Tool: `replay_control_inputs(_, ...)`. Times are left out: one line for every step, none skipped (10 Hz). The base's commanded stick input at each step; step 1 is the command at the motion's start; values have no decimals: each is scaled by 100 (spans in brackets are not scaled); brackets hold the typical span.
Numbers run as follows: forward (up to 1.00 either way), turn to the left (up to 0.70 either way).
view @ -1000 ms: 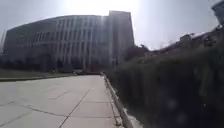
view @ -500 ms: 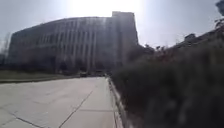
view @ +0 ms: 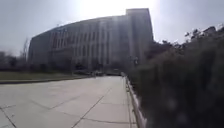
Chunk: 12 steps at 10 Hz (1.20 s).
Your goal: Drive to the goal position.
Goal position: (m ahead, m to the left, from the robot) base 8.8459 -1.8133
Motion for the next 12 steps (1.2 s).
replay_control_inputs(100, 27)
replay_control_inputs(100, 20)
replay_control_inputs(100, 13)
replay_control_inputs(100, 6)
replay_control_inputs(100, -2)
replay_control_inputs(100, -11)
replay_control_inputs(100, -19)
replay_control_inputs(100, -28)
replay_control_inputs(100, -37)
replay_control_inputs(100, -40)
replay_control_inputs(100, -40)
replay_control_inputs(100, -40)
